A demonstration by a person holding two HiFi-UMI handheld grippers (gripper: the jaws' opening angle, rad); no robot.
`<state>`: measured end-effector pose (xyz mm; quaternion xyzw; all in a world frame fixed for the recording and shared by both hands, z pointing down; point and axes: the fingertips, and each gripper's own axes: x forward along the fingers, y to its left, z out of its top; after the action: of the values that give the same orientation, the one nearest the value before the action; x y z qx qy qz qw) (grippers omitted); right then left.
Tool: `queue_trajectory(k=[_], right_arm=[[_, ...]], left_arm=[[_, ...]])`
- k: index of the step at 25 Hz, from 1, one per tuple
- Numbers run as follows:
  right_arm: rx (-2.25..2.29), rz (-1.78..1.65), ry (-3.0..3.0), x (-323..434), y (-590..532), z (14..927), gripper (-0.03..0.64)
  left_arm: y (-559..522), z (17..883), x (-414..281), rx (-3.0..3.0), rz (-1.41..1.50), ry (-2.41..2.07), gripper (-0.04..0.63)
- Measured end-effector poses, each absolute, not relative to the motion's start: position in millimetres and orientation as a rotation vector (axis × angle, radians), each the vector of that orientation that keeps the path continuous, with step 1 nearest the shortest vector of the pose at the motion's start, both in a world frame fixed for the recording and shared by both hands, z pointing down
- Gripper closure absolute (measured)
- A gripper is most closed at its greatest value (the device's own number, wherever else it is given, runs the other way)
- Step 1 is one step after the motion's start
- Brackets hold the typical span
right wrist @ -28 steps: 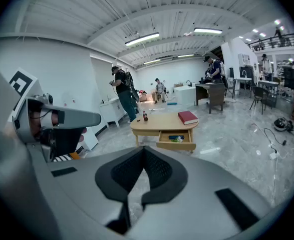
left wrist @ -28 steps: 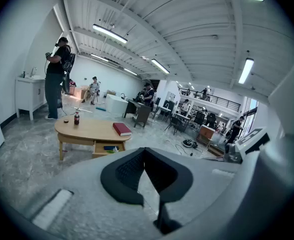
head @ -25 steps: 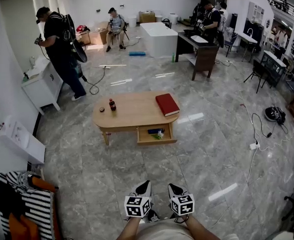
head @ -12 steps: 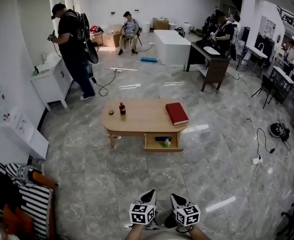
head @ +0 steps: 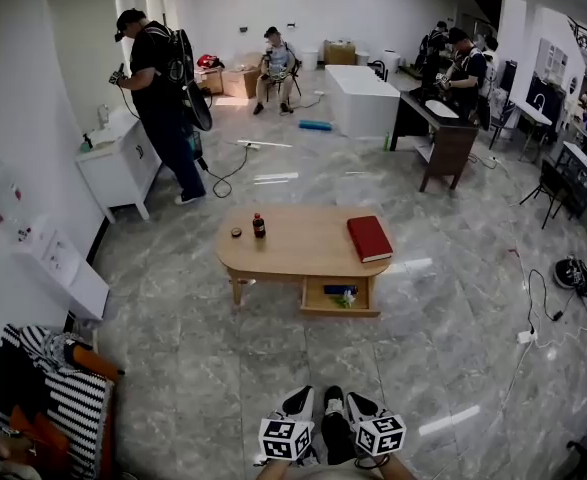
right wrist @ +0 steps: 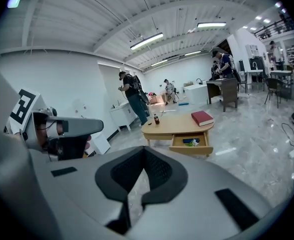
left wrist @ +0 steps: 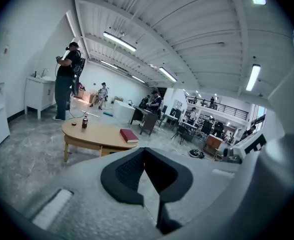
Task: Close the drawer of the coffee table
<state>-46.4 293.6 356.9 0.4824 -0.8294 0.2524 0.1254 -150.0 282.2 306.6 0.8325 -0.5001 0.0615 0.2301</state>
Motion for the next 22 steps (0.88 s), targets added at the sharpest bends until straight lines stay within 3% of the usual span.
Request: queue_trajectory(k=[5, 22], right_arm=[[1.366, 0.748, -2.445, -50, 254, 355, 0.601], [1.427, 0.82, -2.552, -3, 33, 319, 0.601]], left_arm=[[250, 313, -156, 2.235, 0.196, -1.417, 0.586], [71, 294, -82, 2.423, 0.371, -1.352, 0.586]])
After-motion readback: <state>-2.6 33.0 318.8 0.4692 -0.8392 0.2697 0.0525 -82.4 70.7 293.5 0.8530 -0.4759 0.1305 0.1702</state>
